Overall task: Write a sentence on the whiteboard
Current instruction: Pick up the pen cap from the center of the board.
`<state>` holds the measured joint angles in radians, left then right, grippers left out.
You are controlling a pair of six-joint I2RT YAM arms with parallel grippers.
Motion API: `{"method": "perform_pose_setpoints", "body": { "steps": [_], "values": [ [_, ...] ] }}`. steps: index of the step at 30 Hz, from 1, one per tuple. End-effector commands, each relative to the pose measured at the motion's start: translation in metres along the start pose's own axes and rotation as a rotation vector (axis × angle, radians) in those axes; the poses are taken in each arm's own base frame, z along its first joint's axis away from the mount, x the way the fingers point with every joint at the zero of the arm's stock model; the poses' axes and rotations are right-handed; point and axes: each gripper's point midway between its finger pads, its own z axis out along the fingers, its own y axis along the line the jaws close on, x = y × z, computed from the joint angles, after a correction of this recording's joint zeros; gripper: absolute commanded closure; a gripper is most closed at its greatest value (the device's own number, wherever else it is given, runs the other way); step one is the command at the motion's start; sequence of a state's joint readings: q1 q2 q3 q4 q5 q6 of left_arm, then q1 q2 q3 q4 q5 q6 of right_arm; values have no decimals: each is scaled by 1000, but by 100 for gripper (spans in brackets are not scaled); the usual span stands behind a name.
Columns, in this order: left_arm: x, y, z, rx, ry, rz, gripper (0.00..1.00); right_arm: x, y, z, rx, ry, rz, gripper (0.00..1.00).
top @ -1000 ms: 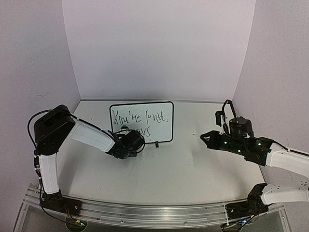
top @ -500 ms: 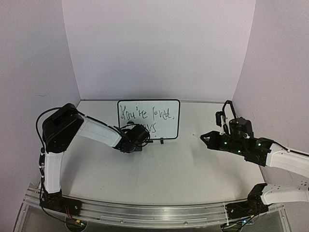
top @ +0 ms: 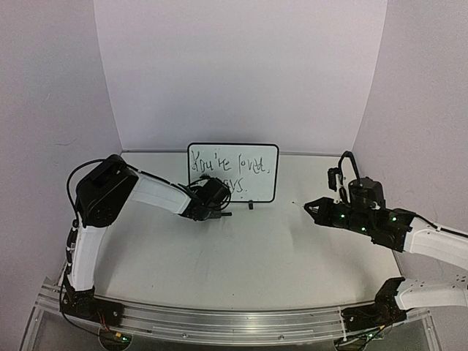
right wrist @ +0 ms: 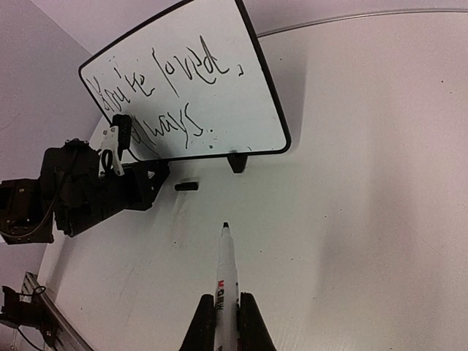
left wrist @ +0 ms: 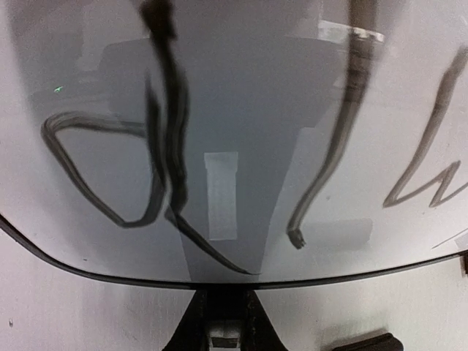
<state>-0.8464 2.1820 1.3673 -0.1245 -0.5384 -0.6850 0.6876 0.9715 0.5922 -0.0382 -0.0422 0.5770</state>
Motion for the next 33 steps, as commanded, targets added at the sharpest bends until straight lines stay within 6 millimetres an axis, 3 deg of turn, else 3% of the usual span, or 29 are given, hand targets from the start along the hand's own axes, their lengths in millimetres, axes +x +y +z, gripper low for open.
{"method": "perform_pose_setpoints", "body": {
  "steps": [1,7,17,23,26,29,33],
  "values": [
    [-2,-7,4,44,-3,19,92,-10,5,-5,-23,-45,9,100],
    [-7,-13,-13,130,-13,74,65,-13,7,-6,-29,-50,6,100],
    [-17,-10,-66,271,-32,202,43,-12,6,-6,-26,-50,2,100],
    [-16,-34,-101,475,-8,385,39,-13,7,-7,-29,-52,-1,100],
    [-2,-54,-114,615,50,524,38,-12,7,-8,-30,-53,-3,100],
    [9,-70,-116,702,102,635,38,-11,7,-8,-32,-52,-2,100],
    [9,-84,-112,739,121,746,38,-11,6,-11,-35,-56,1,100]
  ]
}}
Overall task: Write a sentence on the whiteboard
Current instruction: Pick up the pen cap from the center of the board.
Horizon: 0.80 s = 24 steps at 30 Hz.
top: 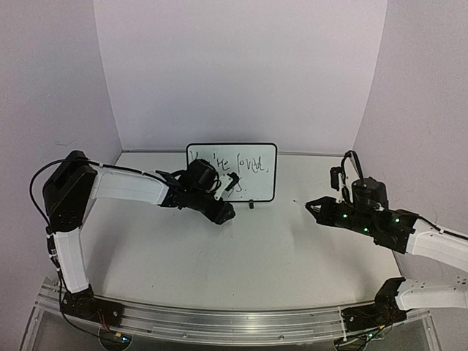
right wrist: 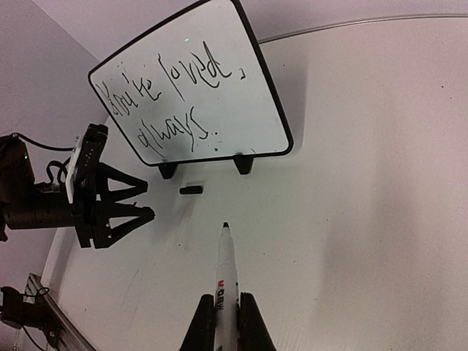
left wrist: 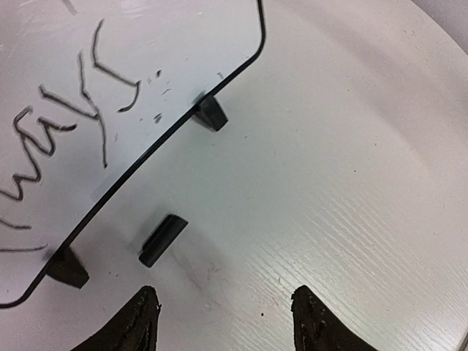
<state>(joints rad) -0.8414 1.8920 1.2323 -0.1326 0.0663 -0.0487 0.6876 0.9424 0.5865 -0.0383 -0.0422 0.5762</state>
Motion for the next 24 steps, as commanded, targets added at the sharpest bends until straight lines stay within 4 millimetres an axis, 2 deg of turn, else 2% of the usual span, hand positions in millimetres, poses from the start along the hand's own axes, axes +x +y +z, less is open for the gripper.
{"method": "perform_pose_setpoints", "body": {
  "steps": [1,4,8,15,24],
  "values": [
    [-11,-20,8,126,51,185,38,-8,4,-6,-22,-39,1,100],
    [-11,-17,17,132,109,235,39,-7,2,-9,-17,-42,1,100],
    [-1,-6,32,122,179,263,46,-8,1,-12,-11,-49,2,100],
    [2,11,45,65,193,293,53,-8,-1,-16,-3,-53,0,100],
    [0,22,57,30,185,304,57,-7,-2,-14,1,-47,2,100]
  ]
}}
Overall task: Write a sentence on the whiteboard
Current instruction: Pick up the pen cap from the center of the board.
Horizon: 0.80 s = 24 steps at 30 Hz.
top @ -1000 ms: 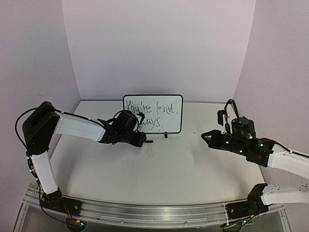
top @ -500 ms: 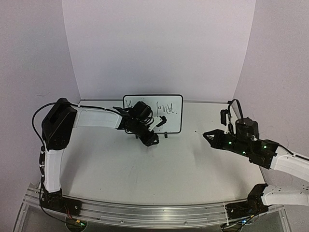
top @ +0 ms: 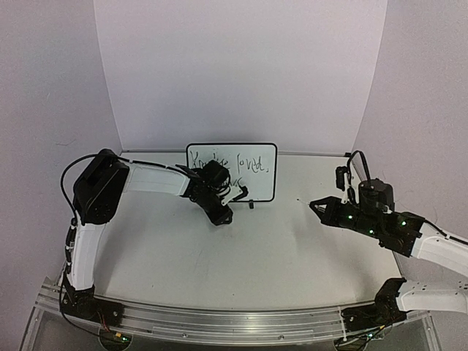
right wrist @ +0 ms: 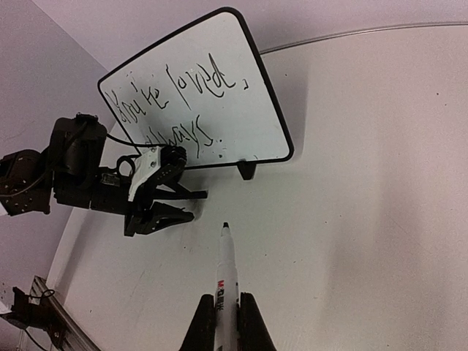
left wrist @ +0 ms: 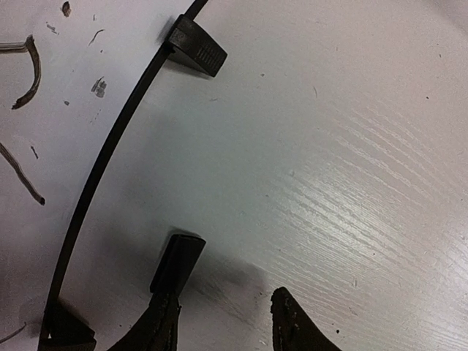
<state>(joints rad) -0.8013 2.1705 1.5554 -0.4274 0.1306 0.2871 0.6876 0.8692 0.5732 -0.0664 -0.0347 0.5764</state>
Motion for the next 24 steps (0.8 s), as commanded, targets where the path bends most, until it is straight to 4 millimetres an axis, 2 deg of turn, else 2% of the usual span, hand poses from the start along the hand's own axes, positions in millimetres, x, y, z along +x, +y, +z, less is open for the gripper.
{"method": "perform_pose_setpoints", "body": {
  "steps": [1,13,24],
  "values": [
    [-23,14,-4,-46,-54,24,57,-2,-3,0,13,-16,-1,100],
    [-28,23,7,-40,-58,16,58,-1,-3,2,16,-7,-5,100],
    [-17,27,20,-52,-8,28,61,1,-4,4,18,3,-3,100]
  ]
}}
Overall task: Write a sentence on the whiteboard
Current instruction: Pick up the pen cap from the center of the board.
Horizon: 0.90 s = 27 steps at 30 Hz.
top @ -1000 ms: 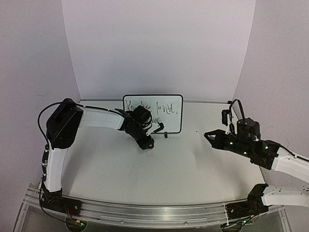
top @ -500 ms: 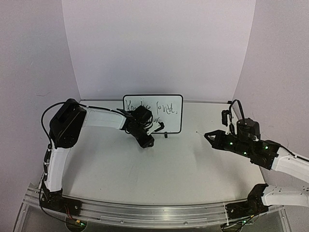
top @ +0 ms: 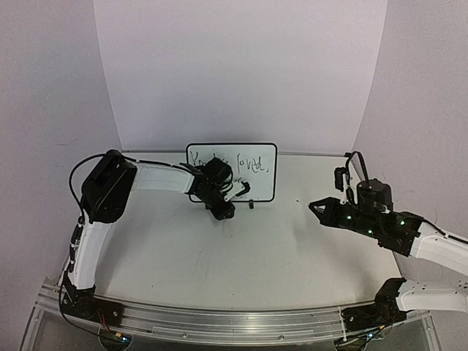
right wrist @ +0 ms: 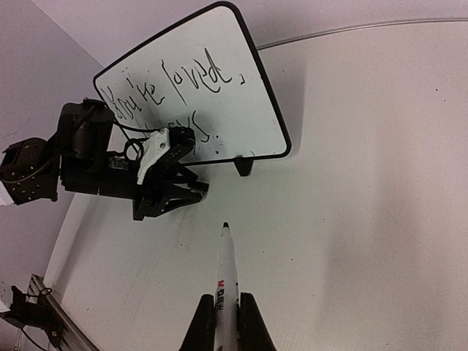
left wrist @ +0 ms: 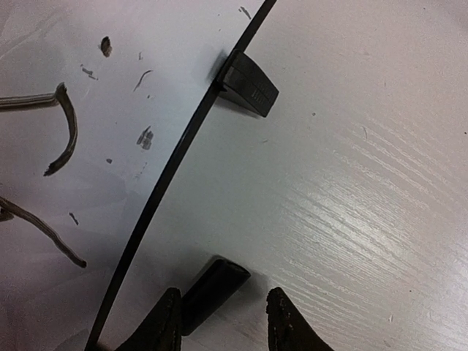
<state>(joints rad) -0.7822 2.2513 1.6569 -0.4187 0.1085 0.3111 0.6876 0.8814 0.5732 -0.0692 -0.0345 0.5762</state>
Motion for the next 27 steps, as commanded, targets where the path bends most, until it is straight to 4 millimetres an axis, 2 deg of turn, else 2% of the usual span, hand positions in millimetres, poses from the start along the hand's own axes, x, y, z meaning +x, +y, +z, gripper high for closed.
{"method": "perform_pose_setpoints", "body": {
  "steps": [1,10,14,17,23,27],
  "values": [
    [0,6,7,-14,19,19,63,-2,-1,2,9,-8,-2,100],
    [16,-2,2,10,56,21,76,-2,-2,1,13,-10,-1,100],
    [29,-10,-5,26,75,-15,82,-1,-3,2,14,-8,0,100],
    [46,-17,-10,32,100,-62,85,-2,-2,2,14,-8,-1,100],
    [70,-31,-31,-11,125,-291,89,-1,-2,3,14,-4,-3,100],
    [95,-38,-53,-139,176,-509,88,2,-3,5,16,3,-2,100]
  ]
}}
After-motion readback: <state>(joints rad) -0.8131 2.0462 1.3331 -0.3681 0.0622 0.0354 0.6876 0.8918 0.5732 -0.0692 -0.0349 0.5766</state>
